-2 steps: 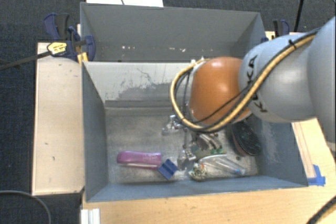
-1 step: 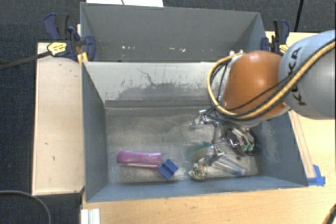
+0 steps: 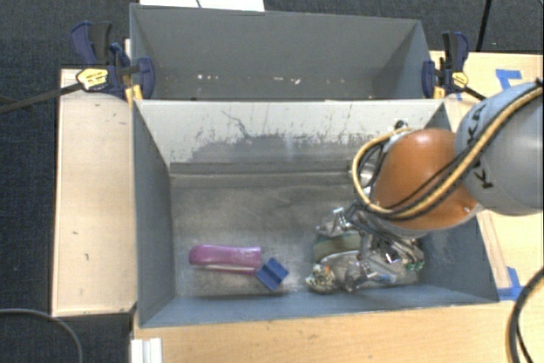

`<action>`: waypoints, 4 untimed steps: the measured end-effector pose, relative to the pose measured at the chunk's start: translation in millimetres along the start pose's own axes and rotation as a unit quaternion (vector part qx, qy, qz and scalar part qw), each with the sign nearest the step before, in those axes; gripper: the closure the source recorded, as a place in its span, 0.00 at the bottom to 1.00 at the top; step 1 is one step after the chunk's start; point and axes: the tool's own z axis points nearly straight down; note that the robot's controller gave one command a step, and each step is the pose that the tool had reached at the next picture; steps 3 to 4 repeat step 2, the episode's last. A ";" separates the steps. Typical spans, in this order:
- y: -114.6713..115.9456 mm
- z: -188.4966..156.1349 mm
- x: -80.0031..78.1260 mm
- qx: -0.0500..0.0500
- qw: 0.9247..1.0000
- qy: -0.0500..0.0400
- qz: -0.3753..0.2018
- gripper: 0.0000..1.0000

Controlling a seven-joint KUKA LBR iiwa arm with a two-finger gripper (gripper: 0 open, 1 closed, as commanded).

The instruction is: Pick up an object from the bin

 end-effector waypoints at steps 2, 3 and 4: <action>-15.1 -133.1 -5.0 0.000 0.998 0.006 -0.059 1.00; -15.1 -133.1 -5.0 0.000 0.998 0.006 -0.059 1.00; -15.1 -133.1 -5.0 0.000 0.998 0.006 -0.059 1.00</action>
Offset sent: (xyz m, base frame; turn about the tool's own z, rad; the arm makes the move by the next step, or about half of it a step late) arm 0.0000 0.0000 0.0000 0.0000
